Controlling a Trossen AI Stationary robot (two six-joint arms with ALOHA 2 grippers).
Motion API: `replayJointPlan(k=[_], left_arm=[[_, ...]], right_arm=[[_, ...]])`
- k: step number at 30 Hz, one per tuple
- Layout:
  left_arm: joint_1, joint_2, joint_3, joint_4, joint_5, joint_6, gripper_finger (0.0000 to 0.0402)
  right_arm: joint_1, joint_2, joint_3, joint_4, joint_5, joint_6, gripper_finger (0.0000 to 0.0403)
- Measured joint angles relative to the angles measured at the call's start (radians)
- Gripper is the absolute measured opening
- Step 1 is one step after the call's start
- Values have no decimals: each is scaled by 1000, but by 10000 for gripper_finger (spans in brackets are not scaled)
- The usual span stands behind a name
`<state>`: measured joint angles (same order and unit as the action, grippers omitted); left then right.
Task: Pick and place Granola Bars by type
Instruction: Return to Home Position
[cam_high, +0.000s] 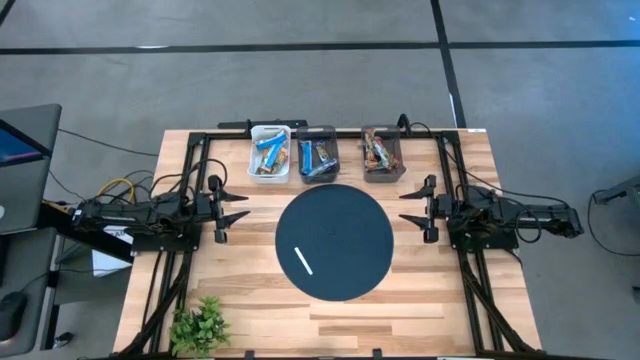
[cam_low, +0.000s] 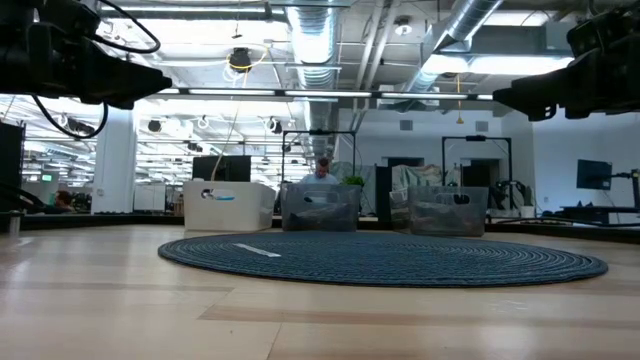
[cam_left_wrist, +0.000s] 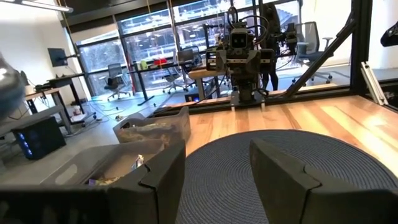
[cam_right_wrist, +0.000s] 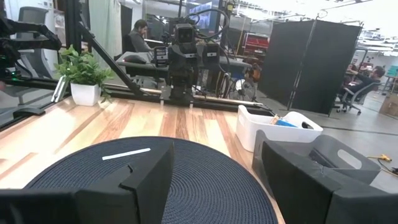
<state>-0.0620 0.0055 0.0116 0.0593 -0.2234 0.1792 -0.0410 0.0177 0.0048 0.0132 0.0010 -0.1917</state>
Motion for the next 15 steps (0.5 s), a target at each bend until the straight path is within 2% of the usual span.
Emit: replayJointPlan(k=[15], left_arm=[[0, 0, 0, 0, 0, 0, 174]], right_arm=[[0, 0, 0, 0, 0, 0, 240]])
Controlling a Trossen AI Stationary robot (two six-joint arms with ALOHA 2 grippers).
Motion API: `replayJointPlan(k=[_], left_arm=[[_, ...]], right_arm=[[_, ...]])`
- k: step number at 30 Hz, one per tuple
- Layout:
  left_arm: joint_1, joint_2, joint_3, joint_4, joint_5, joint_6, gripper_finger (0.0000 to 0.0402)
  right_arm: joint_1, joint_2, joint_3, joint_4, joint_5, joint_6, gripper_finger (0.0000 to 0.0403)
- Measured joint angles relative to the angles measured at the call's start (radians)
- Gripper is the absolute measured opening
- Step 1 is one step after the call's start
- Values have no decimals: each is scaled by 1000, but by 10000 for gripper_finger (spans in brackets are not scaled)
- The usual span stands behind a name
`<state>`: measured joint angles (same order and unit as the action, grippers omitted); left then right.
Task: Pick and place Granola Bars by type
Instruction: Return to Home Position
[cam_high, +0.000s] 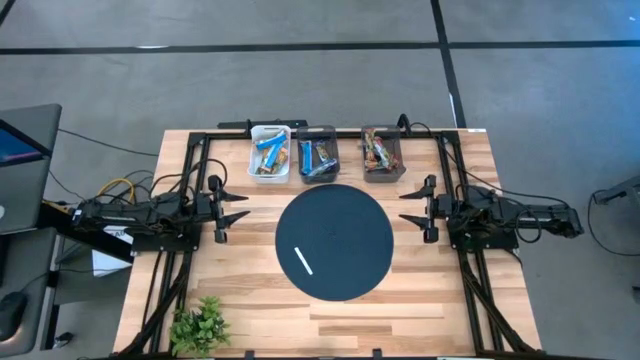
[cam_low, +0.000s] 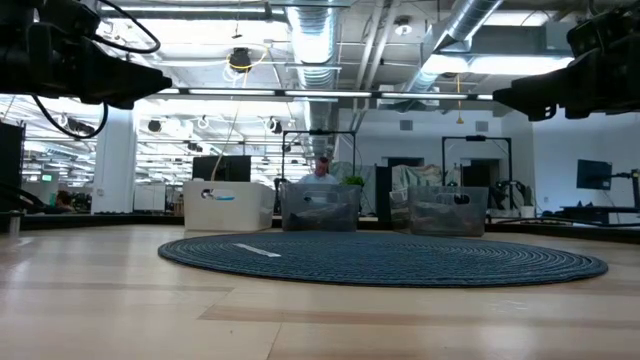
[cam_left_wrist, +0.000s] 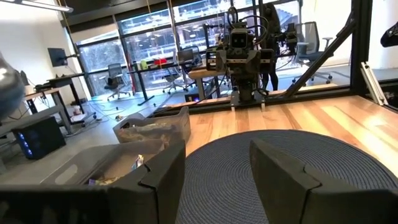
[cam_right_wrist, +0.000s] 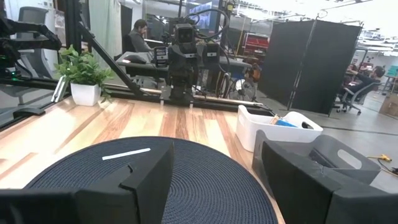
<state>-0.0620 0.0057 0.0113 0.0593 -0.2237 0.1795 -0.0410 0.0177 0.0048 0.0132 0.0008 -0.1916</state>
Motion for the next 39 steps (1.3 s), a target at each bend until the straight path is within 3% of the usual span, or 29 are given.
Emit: replayJointPlan(k=[39], left_arm=[[0, 0, 0, 0, 0, 4, 174]], right_arm=[[0, 0, 0, 0, 0, 0, 240]])
